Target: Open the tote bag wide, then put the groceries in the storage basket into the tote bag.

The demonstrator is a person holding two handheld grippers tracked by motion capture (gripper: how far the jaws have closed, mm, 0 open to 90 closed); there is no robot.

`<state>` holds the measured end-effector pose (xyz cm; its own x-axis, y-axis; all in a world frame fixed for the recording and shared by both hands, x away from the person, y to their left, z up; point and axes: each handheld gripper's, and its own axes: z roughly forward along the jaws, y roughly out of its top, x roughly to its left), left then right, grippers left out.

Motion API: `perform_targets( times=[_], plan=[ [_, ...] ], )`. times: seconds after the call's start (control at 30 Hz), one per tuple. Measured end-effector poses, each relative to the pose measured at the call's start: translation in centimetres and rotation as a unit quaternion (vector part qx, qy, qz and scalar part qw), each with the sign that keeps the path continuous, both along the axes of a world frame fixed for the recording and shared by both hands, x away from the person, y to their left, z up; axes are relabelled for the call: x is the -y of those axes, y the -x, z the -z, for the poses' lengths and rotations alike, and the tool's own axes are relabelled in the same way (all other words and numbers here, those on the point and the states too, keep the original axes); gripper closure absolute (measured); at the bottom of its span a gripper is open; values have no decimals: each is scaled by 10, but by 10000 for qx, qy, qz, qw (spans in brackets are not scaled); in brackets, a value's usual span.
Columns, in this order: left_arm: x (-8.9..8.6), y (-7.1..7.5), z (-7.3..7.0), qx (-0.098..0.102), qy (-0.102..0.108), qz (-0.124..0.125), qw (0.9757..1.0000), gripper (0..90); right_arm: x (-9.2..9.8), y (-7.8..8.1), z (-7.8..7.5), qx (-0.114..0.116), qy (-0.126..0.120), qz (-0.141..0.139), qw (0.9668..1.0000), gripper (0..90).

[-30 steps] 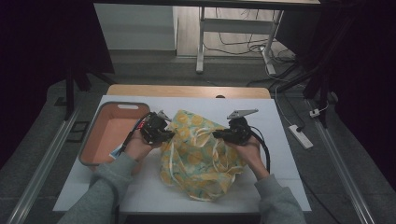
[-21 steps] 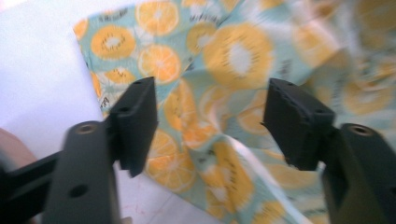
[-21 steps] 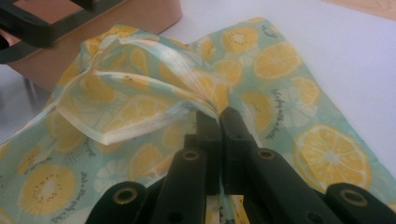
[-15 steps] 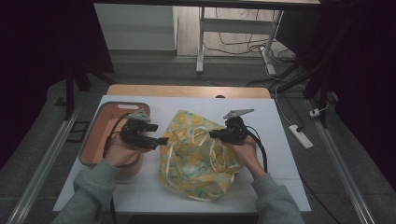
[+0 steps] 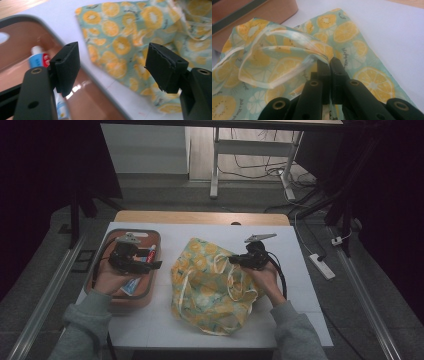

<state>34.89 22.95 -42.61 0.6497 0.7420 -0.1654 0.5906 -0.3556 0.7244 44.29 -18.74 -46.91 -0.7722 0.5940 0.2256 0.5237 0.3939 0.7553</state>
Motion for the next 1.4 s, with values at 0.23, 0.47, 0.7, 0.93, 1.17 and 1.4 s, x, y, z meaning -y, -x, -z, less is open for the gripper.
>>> perform_targets(
  times=[0.23,0.47,0.7,0.93,1.17,1.4],
  plan=[
    [-21,-2,2,-38,-14,-322,9995,286,-2,2,-3,67,0,-19,10000,872],
    [-33,-13,7,-152,-120,-615,9979,289,-3,4,-5,109,-6,-48,9999,872],
    [-33,-25,17,-346,-461,-800,9951,278,-1,6,-7,133,-18,-51,9999,872],
    [-35,-37,32,-709,-834,-902,9899,250,1,9,-7,127,7,-40,9999,871],
    [-42,-40,44,-1052,-1109,-1007,9831,219,2,10,-6,99,46,-42,9999,871],
    [-28,-51,56,-1371,-1274,-745,9795,187,2,10,-5,102,70,-49,9999,871]
  ],
)
